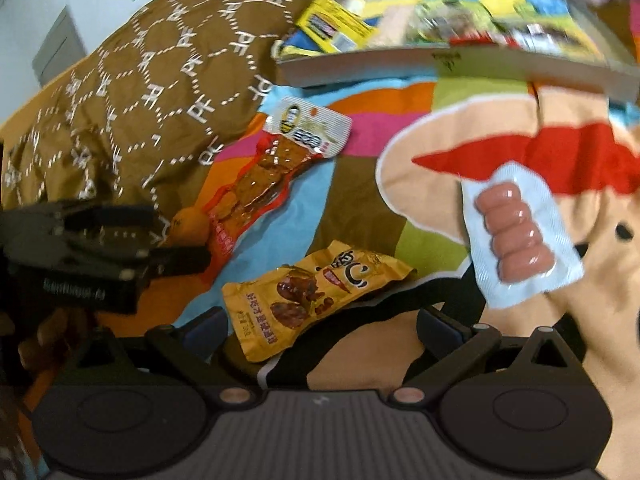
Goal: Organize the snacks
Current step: 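Grasp the mandarin orange with the left gripper while the right gripper grasps the gold snack packet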
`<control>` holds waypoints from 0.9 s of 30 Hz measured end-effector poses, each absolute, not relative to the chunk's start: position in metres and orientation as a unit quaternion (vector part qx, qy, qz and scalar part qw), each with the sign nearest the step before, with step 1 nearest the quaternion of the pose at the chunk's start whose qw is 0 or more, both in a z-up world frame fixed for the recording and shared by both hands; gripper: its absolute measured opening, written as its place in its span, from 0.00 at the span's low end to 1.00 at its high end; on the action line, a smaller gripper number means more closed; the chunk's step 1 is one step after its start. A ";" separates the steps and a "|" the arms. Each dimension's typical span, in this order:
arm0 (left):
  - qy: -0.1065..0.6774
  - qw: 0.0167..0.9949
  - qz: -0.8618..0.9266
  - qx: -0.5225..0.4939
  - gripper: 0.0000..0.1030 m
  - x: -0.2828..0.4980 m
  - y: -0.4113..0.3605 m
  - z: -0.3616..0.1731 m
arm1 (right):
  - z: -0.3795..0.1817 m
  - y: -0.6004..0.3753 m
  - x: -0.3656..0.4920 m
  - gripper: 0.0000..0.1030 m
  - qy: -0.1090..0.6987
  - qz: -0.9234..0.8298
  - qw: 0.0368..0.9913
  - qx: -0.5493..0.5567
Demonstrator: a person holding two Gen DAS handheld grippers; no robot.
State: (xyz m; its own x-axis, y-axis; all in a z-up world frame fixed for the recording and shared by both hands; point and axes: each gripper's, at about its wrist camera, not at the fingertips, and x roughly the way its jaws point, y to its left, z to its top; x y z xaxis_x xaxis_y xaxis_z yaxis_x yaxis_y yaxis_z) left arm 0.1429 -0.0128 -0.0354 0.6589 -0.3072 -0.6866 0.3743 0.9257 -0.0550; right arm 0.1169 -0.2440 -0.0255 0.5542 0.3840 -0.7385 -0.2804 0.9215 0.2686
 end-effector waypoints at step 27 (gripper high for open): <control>0.378 0.912 -0.157 0.036 0.37 0.153 -0.013 -0.049 | -0.039 -0.250 0.138 0.42 0.422 0.208 0.869 0.156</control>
State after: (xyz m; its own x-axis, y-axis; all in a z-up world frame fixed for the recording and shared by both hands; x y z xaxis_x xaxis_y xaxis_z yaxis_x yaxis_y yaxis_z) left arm 0.1531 -0.0128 -0.0489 0.6643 -0.2590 -0.7011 0.3135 0.9481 -0.0532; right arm 0.1382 -0.2504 -0.0390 0.5581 0.4929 -0.6676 -0.2300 0.8649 0.4462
